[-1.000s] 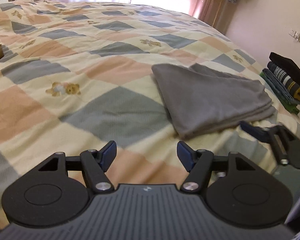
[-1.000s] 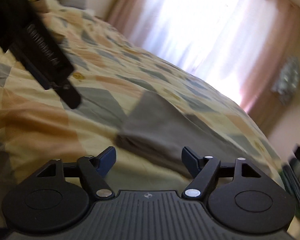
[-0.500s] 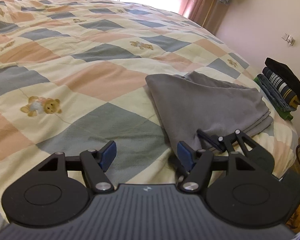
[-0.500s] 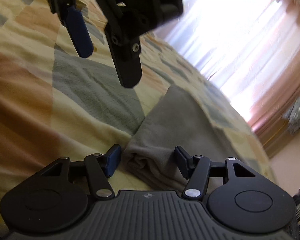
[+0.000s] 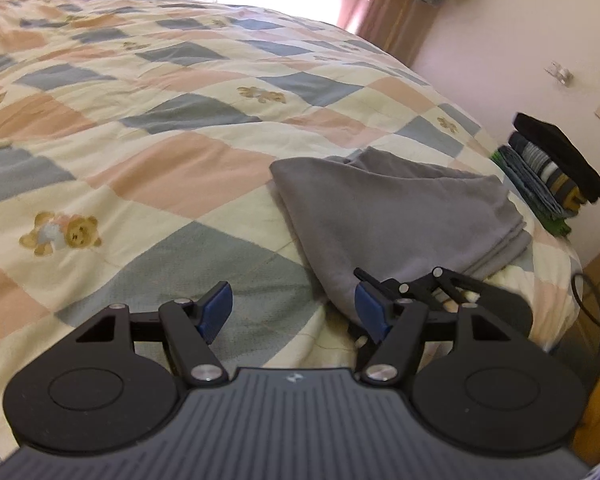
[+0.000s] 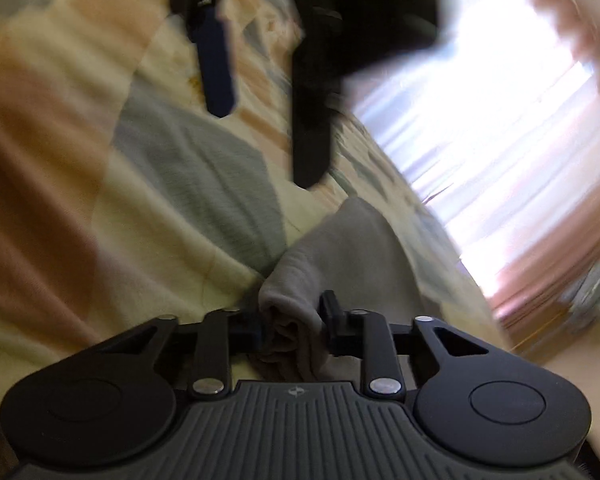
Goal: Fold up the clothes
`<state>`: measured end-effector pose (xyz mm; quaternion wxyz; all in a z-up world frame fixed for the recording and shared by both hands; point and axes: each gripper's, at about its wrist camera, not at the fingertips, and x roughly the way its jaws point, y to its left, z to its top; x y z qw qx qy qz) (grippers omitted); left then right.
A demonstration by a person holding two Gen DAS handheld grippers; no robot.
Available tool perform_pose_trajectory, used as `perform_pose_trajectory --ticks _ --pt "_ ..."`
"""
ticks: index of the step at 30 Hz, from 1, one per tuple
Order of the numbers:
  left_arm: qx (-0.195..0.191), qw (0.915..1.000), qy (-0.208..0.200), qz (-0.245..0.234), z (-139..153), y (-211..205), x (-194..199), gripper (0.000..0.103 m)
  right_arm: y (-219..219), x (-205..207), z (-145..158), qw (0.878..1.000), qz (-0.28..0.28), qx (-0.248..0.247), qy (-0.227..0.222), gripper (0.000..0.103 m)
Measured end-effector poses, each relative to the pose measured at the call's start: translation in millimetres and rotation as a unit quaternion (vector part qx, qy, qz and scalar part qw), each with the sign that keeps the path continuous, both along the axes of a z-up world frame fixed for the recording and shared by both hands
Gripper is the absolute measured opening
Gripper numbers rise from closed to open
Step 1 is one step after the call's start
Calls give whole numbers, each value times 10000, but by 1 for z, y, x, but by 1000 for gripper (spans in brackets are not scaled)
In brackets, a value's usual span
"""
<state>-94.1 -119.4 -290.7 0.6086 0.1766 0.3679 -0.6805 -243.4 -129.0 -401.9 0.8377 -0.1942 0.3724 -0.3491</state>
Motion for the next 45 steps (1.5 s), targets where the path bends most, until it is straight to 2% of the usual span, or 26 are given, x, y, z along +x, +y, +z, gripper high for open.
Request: perform_pose_trajectory --ticks 1,2,3,5,7,9,10,11,12,15,18,20,22,23,25,27,29,30,31,34,35,38,40,45 --pt "-49 10000 -4 -81 2 0 -1 64 -13 -13 12 9969 -133 572 -517 18" --pt "-128 9997 27 -183 5 -1 -2 64 -29 -29 25 9853 -271 1249 -1133 18" --pt "-218 9994 65 -279 7 -1 -4 64 -46 -47 37 9660 -418 1879 -1729 17" --pt "-378 9982 117 -449 11 -4 -9 64 -82 -88 54 9113 -735 2909 -2818 17" --pt "-471 9969 98 -624 13 -11 -20 64 -111 -134 63 8488 -1011 3579 -3759 17" --pt "-530 9954 100 -791 14 -21 -32 64 -135 -183 66 7813 -1215 3999 -4635 17" --pt "-560 9944 100 -887 14 -26 -40 64 -144 -207 67 7519 -1328 4096 -4993 17" --pt "-584 9934 91 -980 14 -33 -48 64 -151 -227 67 7313 -1460 4120 -5236 17" --pt "-602 9924 87 -1068 13 -39 -55 64 -155 -249 64 7161 -1641 4076 -5423 18" --pt "-630 9874 66 -1453 6 -65 -84 64 -165 -295 48 6889 -2259 3980 -5621 18" --pt "-511 9823 -56 -1799 -7 -93 -113 64 -183 -319 16 6531 -2773 4270 -5605 19" --pt "-475 9792 -244 -1956 -13 -107 -129 64 -189 -325 6 6385 -2649 4502 -5652 30" --pt "-471 9767 -382 -2057 -17 -116 -140 64 -196 -328 8 6341 -2434 4545 -5762 52" --pt "-474 9761 -413 -2082 -18 -120 -143 64 -199 -330 10 6333 -2326 4528 -5829 56" --pt "-469 9762 -426 -2075 -20 -127 -145 64 -211 -331 12 6281 -2292 4570 -5866 57" --pt "-458 9765 -460 -2057 -21 -133 -147 64 -229 -328 8 6238 -2247 4818 -5730 56" --pt "-454 9765 -527 -2041 -21 -138 -149 64 -240 -317 8 6320 -2214 5003 -5488 43" --pt "-457 9766 -561 -2027 -21 -140 -150 64 -245 -312 10 6423 -2200 5032 -5346 23" --pt "-470 9767 -596 -2007 -20 -143 -151 64 -249 -307 14 6549 -2202 5012 -5210 18" --pt "-572 9759 -654 -2002 -14 -148 -155 64 -245 -304 41 7080 -2052 4564 -4984 16" --pt "-623 9751 -653 -2028 -12 -149 -156 64 -240 -307 52 7218 -2013 4386 -4961 16" --pt "-716 9722 -691 -2121 -8 -153 -163 64 -228 -332 80 7400 -2174 3925 -5012 16" --pt "-754 9700 -709 -2200 -7 -156 -169 63 -237 -351 82 7404 -2409 3757 -5026 16" --pt "-768 9659 -728 -2364 -9 -162 -183 62 -253 -385 45 7195 -2941 3748 -5053 16"
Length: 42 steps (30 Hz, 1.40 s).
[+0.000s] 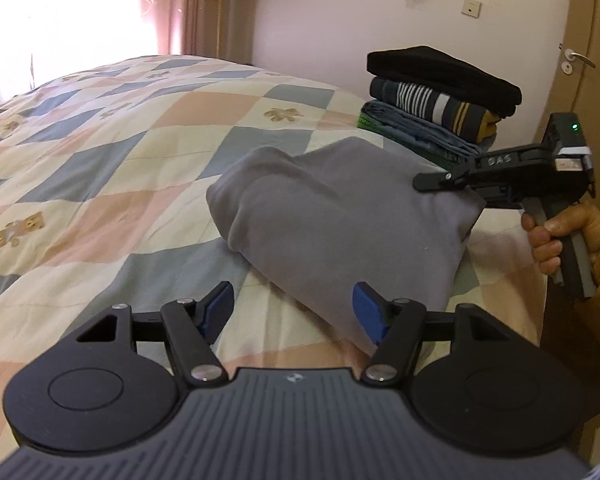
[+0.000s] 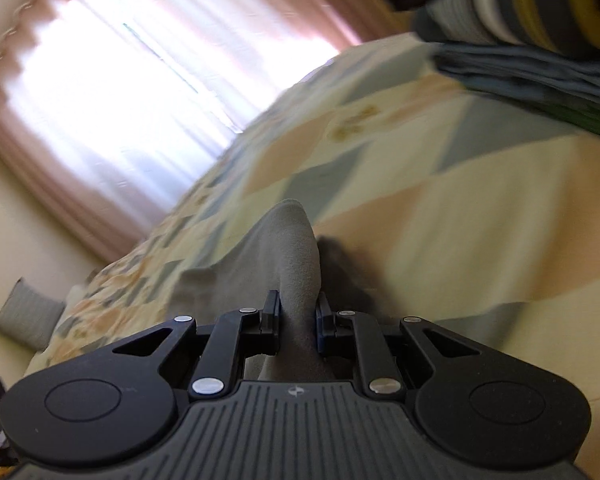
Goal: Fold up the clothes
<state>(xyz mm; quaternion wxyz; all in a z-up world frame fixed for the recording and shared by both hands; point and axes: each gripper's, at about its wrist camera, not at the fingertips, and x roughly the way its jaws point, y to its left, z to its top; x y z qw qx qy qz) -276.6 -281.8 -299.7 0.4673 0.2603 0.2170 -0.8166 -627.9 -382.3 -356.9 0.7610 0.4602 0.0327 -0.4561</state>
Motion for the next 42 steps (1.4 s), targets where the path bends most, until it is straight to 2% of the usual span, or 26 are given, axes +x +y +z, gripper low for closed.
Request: perform_pose_trajectory --ticks 3,5,6,8,9,10,12,13,16,21,23,25,27,28,30,32,35,37,40,42 --pt "-1 10000 -40 -35 -1 -3 -6 61 2 -13 -17 9998 -22 188 -46 18" --pt "-80 9999 -67 -59 1 -5 -8 60 2 -9 -20 9997 -113 183 114 26" --pt "-123 9999 -80 -71 3 -6 -9 59 6 -10 -16 9997 -192 103 149 31" --pt "-220 9996 -116 -105 6 -10 -13 54 17 -6 -3 9979 -424 -220 448 34" --pt "-302 9993 -163 -147 9 -15 -18 48 22 -1 6 9951 -521 -465 705 34" --pt "-382 9988 -223 -207 12 -21 -23 37 27 4 16 9909 -619 -708 962 34" --pt "-573 9971 -360 -341 16 -38 -38 28 26 16 30 9841 -564 -1069 1304 33" --pt "-661 9962 -432 -372 15 -47 -44 22 19 22 33 9839 -410 -1130 1325 33" --pt "-842 9938 -619 -377 7 -79 -59 18 -4 38 34 9860 -36 -1103 1254 29" --pt "-196 9981 -573 119 -44 -132 -49 13 -46 48 3 9860 0 -649 1535 28" --pt "14 9988 -418 263 -62 -143 -42 13 -57 41 -17 9900 -71 -347 1367 30" --pt "114 9988 -210 429 -66 -145 -35 13 -65 31 -34 9944 -148 -60 1041 39" --pt "54 9978 -265 611 -57 -142 -29 14 -64 17 -35 9980 -266 124 551 42" --pt "-4 9971 -311 697 -50 -137 -25 16 -59 10 -31 9979 -386 90 516 42" --pt "-90 9961 -278 827 -35 -123 -16 16 -42 1 -14 9929 -731 -163 924 42" --pt "-112 9972 -88 736 -17 -98 -9 14 -16 -4 5 9819 -1026 -547 1492 40" --pt "-311 9988 38 381 0 -45 -14 21 30 -12 28 9791 -952 -1035 1470 40" --pt "-425 9989 112 185 1 -12 -23 23 62 -7 35 9783 -719 -1290 1452 40" --pt "-418 9990 136 -22 -12 17 -38 23 100 11 31 9743 -323 -1499 1652 40" --pt "-305 9994 -112 -66 -27 20 -51 23 107 24 17 9712 -156 -1389 1932 40"
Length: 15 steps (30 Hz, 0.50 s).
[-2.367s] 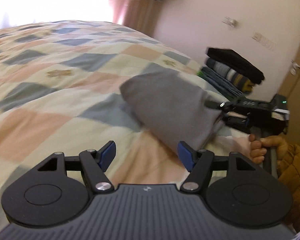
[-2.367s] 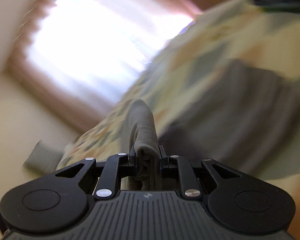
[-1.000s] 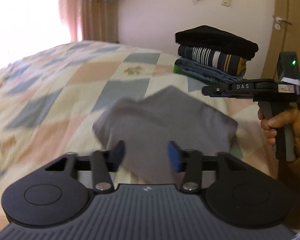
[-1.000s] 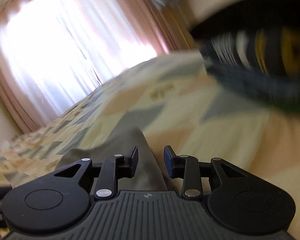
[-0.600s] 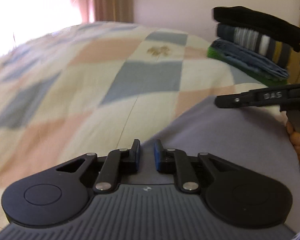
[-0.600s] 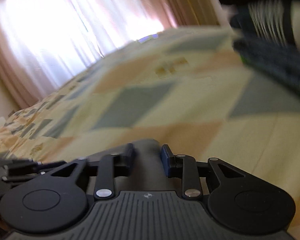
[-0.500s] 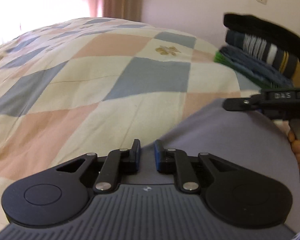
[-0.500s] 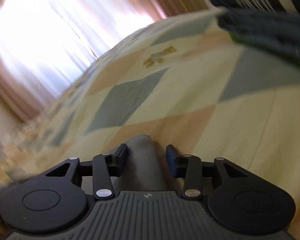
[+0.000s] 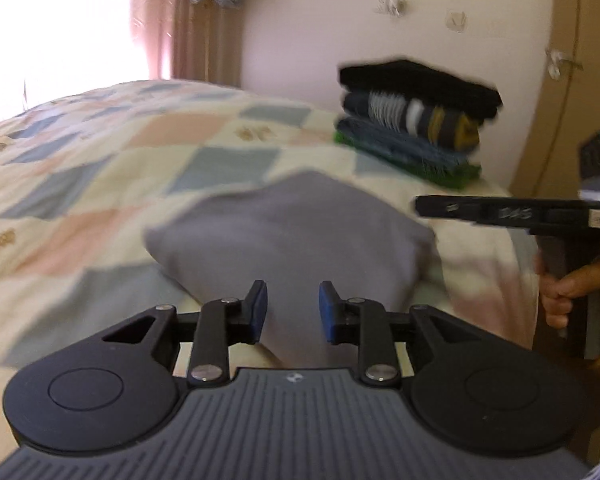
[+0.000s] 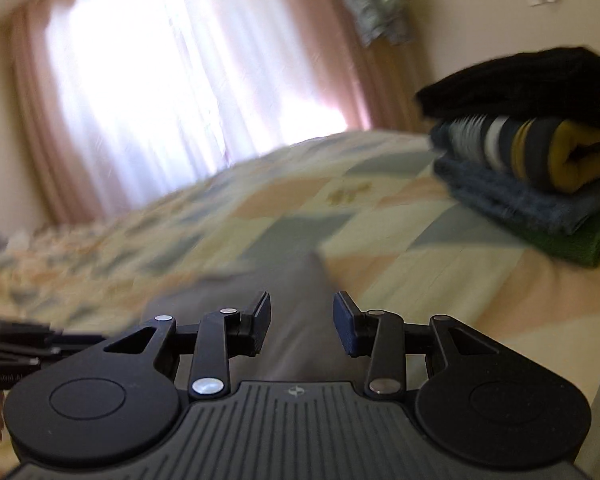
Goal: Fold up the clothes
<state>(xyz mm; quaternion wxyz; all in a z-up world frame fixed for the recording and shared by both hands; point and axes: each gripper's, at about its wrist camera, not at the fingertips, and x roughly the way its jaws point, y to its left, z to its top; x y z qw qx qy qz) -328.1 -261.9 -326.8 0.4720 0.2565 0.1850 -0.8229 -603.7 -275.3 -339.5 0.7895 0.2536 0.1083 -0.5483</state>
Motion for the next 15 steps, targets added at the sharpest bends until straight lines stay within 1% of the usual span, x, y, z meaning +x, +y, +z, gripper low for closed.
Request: perform_pose_trajectory --ticks 2,3,4,5,6,9,11,13,14,15 --pt "-49 9995 -301 -17 -14 -1 -9 22 -2 13 -18 9991 0 232 353 39" --pt "-33 9992 -387 25 -16 -1 -11 22 -8 17 -26 9981 -60 331 525 36" --pt "-6 9989 -456 77 -17 0 -13 20 -13 18 -33 9970 -124 379 656 36" --pt "21 9991 -397 123 -13 2 -11 18 -16 19 -37 9964 -178 407 721 36" --pt "-2 9993 -333 150 -7 6 -9 16 -16 18 -33 9967 -215 398 675 36" --pt "-79 9998 -151 109 6 20 -6 15 2 17 -12 9979 -290 126 564 37" --pt "72 9997 -219 116 -3 19 -10 17 14 15 -2 9987 -297 26 423 39" --pt "260 9991 -285 199 -16 15 -13 17 13 18 -7 9983 -303 186 464 40" --pt "368 9984 -301 290 -23 10 -14 17 10 21 -12 9974 -322 346 539 40" --pt "427 9980 -274 372 -23 9 -14 18 4 23 -20 9958 -369 568 614 40"
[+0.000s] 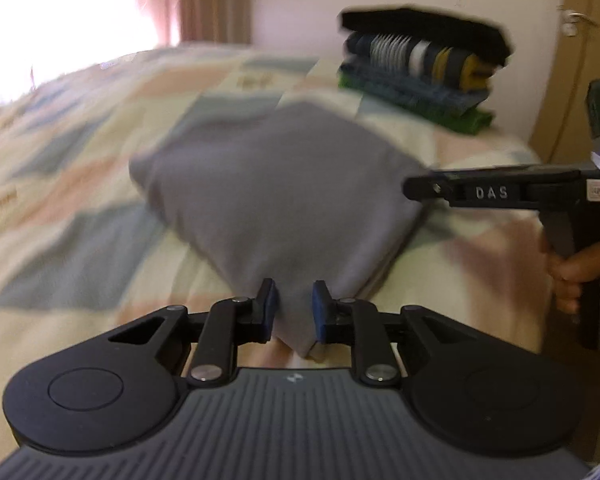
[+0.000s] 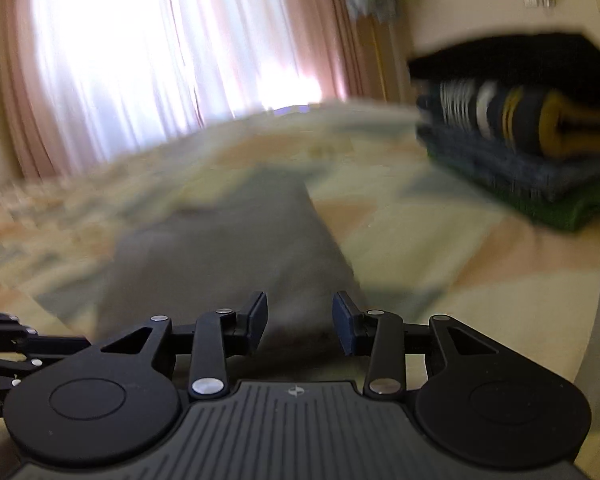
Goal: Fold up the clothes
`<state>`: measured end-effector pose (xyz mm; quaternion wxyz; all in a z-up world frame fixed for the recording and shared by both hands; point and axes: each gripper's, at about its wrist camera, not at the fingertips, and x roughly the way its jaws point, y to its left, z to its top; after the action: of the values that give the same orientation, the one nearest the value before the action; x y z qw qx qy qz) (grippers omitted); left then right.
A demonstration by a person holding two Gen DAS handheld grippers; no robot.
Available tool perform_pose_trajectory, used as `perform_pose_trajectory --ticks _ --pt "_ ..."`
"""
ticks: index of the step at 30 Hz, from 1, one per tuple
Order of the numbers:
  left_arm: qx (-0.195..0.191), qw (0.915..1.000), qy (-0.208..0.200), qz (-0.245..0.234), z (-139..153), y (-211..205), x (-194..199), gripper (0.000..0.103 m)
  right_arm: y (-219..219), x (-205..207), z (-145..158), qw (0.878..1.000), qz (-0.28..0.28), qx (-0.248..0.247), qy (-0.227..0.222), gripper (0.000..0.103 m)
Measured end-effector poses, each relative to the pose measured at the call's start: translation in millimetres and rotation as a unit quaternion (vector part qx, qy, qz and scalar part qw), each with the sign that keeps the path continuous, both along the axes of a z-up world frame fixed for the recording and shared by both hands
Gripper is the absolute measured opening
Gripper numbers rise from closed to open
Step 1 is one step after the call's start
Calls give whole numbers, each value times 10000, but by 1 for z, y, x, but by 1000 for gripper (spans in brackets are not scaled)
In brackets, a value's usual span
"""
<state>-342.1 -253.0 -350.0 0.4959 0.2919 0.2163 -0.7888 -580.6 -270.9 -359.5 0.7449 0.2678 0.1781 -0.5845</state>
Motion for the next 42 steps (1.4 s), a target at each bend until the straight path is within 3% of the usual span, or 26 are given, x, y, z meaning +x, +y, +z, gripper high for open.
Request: perform_pose_trajectory --ticks 3,7,13,19,24,29,35,42 --pt "-4 9998 9 187 14 5 1 18 0 2 1 9998 -128 114 -73 41" --pt "122 9976 -134 663 34 20 9 22 27 0 28 9987 -350 -24 -381 60" --pt "438 9911 -278 1223 54 55 18 44 68 8 33 9949 -636 529 -573 69" --pt "263 9913 -321 1249 77 108 20 61 120 16 55 9951 -728 484 -467 82" --pt "10 9928 -302 1161 97 148 22 64 156 18 77 9959 -723 300 -460 85" --pt "-165 9921 -257 1216 112 177 29 66 179 28 90 9969 -681 244 -317 88" --pt "-343 9909 -252 1275 123 209 37 71 201 49 106 9982 -567 166 63 101" --pt "-531 9897 -238 1305 133 233 47 81 221 74 120 9944 -779 330 634 103"
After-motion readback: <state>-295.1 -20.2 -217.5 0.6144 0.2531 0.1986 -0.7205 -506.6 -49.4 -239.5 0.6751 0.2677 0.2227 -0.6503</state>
